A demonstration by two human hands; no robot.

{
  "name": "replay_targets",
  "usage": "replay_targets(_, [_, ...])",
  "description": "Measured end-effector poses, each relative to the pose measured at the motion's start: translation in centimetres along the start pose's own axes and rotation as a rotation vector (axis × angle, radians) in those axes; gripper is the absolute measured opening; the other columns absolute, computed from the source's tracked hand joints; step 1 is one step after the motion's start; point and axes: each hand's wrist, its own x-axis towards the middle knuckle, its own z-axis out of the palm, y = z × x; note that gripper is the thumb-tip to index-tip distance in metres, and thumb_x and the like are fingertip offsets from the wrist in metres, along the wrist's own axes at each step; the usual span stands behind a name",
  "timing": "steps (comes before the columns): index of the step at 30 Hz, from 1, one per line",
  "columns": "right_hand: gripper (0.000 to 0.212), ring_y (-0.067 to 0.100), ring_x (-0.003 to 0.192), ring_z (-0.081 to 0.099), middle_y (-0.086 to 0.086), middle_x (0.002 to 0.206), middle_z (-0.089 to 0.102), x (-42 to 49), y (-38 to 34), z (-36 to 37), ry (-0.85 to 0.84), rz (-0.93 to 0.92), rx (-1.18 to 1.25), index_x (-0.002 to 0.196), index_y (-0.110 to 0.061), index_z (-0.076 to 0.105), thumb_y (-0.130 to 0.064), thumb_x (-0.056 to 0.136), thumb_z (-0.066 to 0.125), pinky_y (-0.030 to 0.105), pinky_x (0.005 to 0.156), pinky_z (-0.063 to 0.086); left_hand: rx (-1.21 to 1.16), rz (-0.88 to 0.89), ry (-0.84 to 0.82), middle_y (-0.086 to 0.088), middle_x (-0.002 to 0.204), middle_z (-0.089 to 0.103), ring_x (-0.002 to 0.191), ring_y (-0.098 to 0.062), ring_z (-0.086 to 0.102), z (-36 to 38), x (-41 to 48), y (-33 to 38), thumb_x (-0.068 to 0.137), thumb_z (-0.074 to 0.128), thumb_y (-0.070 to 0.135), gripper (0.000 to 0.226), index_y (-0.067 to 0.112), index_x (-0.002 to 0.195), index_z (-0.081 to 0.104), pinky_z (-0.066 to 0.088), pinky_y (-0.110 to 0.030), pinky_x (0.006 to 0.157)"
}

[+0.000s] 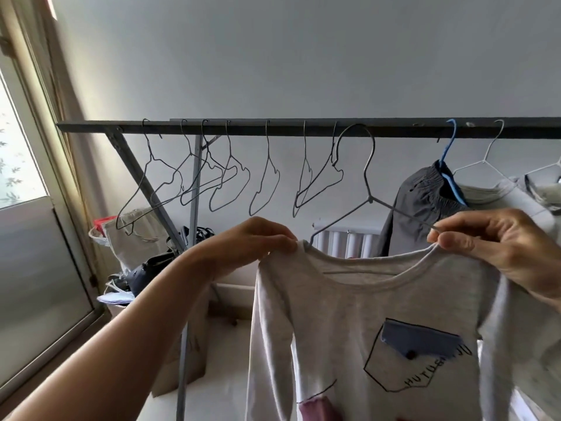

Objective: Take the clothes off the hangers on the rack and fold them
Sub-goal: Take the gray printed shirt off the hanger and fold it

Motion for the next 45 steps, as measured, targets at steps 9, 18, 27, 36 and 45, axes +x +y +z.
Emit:
replay_targets(9, [0.062, 0.011, 0.075, 0.072, 0.006, 0.084, 0.077, 0.5, -0.2, 0.1, -0.095, -0.01, -0.001, 0.08, -0.023, 0.079, -0.066, 0.037, 0.087, 0.012, 0.068, 0.054, 0.034, 0.064, 0.254, -0.005, 0.09, 0.075, 0.093, -0.019, 0.069, 0.3, -1.3, -0.9, 0.085, 0.075, 0.021, 0.006, 0.016, 0.087, 0.078, 0.053, -0.038, 0.092])
replay_targets(18, [0.02, 0.012, 0.077, 0.071, 0.007, 0.086, 0.076, 0.9, 0.0, 3.0, -0.042, -0.064, -0.012, 0.084, -0.014, 0.076, -0.028, 0.07, 0.076, 0.011, 0.067, 0.052, -0.024, 0.35, 0.36, -0.003, 0.076, 0.062, 0.064, -0.015, 0.054, 2.2, -1.0, 0.6, 0.095, 0.057, 0.023, 0.018, 0.006, 0.09, 0.058, 0.045, -0.023, 0.061])
replay_targets(27, [0.019, 0.006, 0.069, 0.062, -0.002, 0.073, 0.068, 1.5, 0.4, 4.2, 0.025, -0.054, -0.035, 0.082, -0.016, 0.069, -0.032, 0.073, 0.07, 0.011, 0.062, 0.047, 0.271, 0.384, 0.608, 0.019, 0.076, 0.056, 0.07, 0.001, 0.051, 1.5, -2.0, -0.3, 0.097, 0.058, 0.014, 0.01, 0.015, 0.088, 0.053, 0.043, -0.016, 0.064])
replay_targets(36, [0.014, -0.005, 0.058, 0.049, -0.005, 0.071, 0.052, 2.4, 0.6, 6.4, 0.002, -0.16, -0.523, 0.08, -0.018, 0.055, -0.019, 0.094, 0.06, 0.013, 0.054, 0.038, 0.373, 0.334, 0.683, 0.016, 0.083, 0.062, 0.078, -0.005, 0.059, 1.1, -3.1, -0.7, 0.096, 0.06, 0.024, 0.008, 0.02, 0.091, 0.056, 0.05, -0.034, 0.071])
replay_targets(45, [0.007, -0.004, 0.069, 0.057, -0.007, 0.075, 0.064, 2.6, 0.5, 8.0, -0.019, -0.146, -0.376, 0.083, -0.02, 0.066, -0.016, 0.087, 0.07, 0.009, 0.063, 0.044, 0.477, 0.336, 0.702, 0.013, 0.08, 0.062, 0.075, -0.009, 0.059, 0.4, -3.6, -0.9, 0.096, 0.056, 0.036, 0.011, 0.027, 0.093, 0.051, 0.051, -0.042, 0.066])
